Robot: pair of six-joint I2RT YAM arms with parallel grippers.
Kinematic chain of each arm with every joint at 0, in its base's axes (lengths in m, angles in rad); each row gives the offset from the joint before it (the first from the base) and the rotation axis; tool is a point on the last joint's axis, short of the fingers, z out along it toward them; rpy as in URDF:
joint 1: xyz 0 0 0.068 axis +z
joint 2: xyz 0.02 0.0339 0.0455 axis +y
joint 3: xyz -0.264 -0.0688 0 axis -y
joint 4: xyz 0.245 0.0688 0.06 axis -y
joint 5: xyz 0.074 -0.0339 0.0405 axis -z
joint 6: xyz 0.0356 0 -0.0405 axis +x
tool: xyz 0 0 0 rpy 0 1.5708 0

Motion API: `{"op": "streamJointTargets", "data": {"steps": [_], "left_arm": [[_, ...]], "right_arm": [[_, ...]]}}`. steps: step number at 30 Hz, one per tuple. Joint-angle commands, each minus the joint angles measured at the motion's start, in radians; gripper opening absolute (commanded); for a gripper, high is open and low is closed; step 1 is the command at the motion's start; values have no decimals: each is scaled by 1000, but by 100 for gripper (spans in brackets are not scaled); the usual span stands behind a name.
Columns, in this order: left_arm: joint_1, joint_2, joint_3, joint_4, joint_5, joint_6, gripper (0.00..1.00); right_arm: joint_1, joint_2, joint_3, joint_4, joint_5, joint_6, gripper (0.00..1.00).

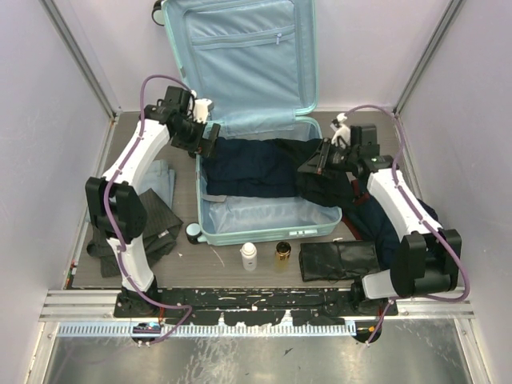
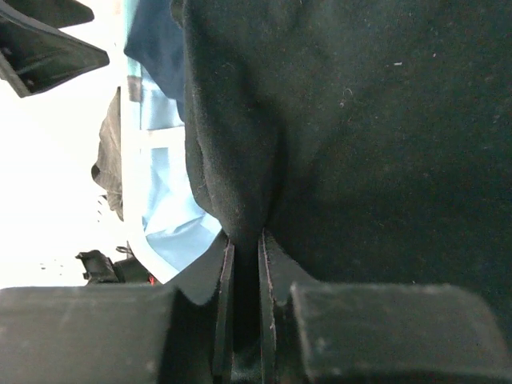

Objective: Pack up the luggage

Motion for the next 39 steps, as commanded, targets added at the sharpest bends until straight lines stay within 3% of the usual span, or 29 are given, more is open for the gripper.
{"op": "streamJointTargets", "data": {"steps": [1, 12, 19, 21, 23, 24, 32, 35, 37, 39], "left_arm": [[18, -92, -21, 7, 1, -2, 96], [67, -151, -95, -10, -4, 12, 96], [114, -182, -130, -36, -12, 53, 97], [123, -183, -128, -48, -3, 59, 99], [129, -186, -124, -72, 19, 67, 100], [133, -193, -126, -81, 31, 70, 99], [261, -279, -178, -173, 168, 114, 98], [326, -331, -239, -204, 137, 168, 98], [365, -359, -291, -209, 104, 201, 98], [404, -370, -347, -210, 79, 220, 98]], "right_arm": [[102, -40, -78, 209, 99, 129, 1], [294, 36, -266, 517, 335, 358, 1], [392, 66, -334, 603, 436, 474, 2], [398, 71, -331, 622, 425, 465, 23], [398, 74, -296, 618, 393, 399, 58], [398, 76, -268, 603, 363, 329, 64], [342, 50, -71, 282, 117, -102, 78], [279, 35, -39, 209, 63, -183, 85], [250, 18, -37, 190, 39, -213, 99], [228, 1, -43, 179, 26, -230, 100]]}}
